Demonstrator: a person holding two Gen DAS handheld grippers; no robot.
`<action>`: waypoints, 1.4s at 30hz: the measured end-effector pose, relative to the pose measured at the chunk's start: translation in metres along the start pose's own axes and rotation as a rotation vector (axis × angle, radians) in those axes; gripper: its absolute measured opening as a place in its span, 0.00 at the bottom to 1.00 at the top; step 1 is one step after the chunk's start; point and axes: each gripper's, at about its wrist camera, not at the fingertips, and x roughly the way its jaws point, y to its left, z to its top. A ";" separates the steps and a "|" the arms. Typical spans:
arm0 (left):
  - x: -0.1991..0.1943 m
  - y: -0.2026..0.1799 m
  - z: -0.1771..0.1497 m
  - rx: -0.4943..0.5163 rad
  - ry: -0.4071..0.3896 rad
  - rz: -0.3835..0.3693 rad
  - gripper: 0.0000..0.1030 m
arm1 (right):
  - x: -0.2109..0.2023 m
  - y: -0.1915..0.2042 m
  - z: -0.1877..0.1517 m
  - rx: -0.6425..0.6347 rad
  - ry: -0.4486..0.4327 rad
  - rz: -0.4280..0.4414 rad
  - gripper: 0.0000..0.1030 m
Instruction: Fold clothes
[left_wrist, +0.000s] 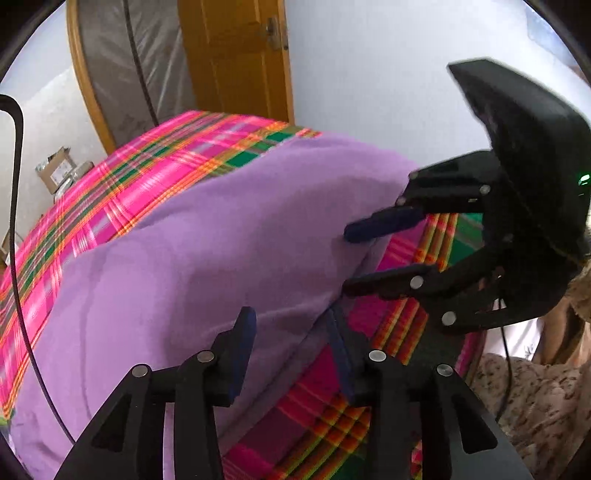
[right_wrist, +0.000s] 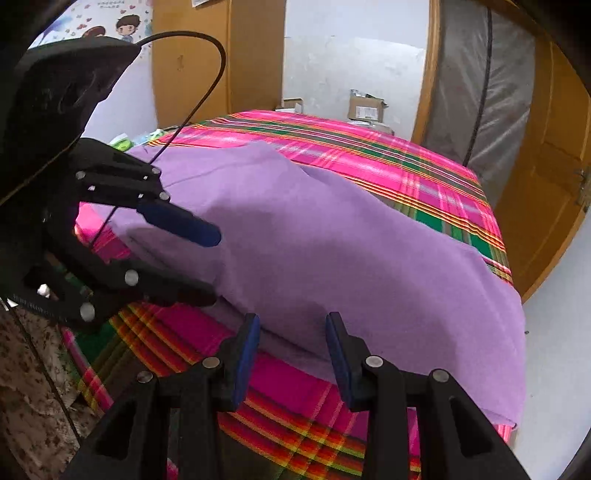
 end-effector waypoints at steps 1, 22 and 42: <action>0.004 -0.001 0.001 0.005 0.011 0.024 0.41 | 0.000 -0.001 0.000 0.008 -0.001 -0.003 0.36; -0.004 -0.005 0.005 0.073 -0.037 0.014 0.04 | -0.004 -0.026 -0.006 0.221 -0.055 -0.011 0.36; -0.010 -0.003 -0.013 0.065 0.019 -0.107 0.06 | -0.014 -0.043 0.025 0.172 -0.057 -0.050 0.36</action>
